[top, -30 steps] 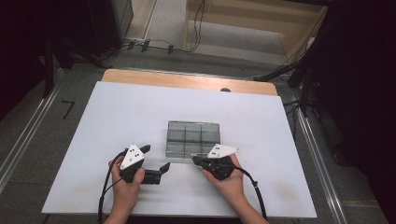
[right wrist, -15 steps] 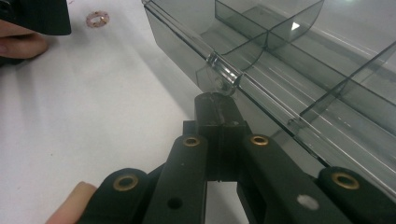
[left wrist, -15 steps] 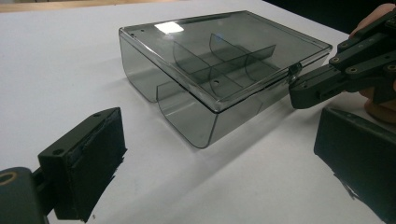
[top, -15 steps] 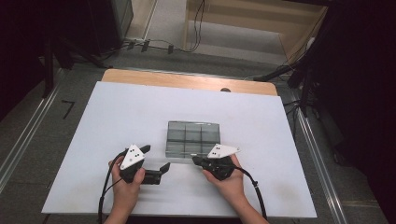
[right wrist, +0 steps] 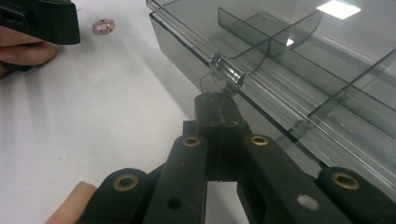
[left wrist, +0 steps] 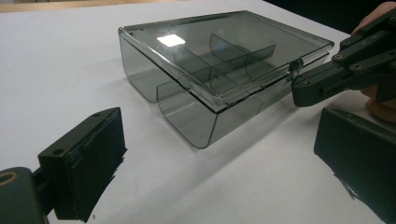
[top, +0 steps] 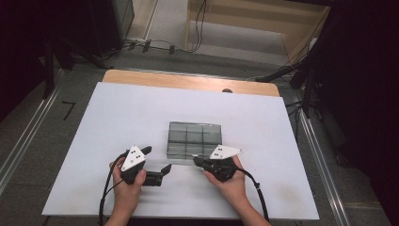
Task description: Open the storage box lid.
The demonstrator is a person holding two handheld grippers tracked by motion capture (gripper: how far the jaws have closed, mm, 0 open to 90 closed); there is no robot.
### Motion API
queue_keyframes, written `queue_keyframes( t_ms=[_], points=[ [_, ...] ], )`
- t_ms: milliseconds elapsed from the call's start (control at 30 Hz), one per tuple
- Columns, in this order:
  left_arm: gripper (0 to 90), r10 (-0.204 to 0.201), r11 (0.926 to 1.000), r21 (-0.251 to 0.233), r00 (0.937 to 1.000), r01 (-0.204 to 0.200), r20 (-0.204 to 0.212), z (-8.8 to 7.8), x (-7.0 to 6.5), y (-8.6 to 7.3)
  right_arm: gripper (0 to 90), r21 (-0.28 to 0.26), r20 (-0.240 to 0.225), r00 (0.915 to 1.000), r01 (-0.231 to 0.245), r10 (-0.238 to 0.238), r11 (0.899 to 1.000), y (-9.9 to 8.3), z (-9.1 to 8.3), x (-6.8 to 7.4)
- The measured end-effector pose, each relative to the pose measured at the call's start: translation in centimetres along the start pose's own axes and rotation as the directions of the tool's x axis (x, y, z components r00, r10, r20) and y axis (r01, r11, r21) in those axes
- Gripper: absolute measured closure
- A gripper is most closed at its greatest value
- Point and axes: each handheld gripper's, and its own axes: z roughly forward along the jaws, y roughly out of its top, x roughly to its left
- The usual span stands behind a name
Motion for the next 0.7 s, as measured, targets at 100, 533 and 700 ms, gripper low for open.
queue_keyframes(
  t_ms=[100, 533, 700],
  points=[
    [2.0, -0.001, 1.0000, -0.001, 1.0000, 0.001, 0.001, 0.00, 0.00, 0.00, 88.5, -0.003, -0.001, 1.0000, 0.004, -0.004, 1.000, 0.02, -0.03, -0.03],
    [1.9, 0.000, 1.0000, -0.001, 1.0000, 0.000, 0.000, 0.00, 0.01, 0.00, 88.4, -0.017, -0.008, 1.0000, -0.004, 0.004, 1.000, 0.14, -0.22, 0.04],
    [2.0, 0.002, 1.0000, -0.001, 1.0000, -0.002, 0.000, 0.00, -0.01, 0.00, 88.5, -0.037, -0.014, 0.9999, 0.006, -0.007, 0.999, 0.41, -0.40, 0.14]
  ],
)
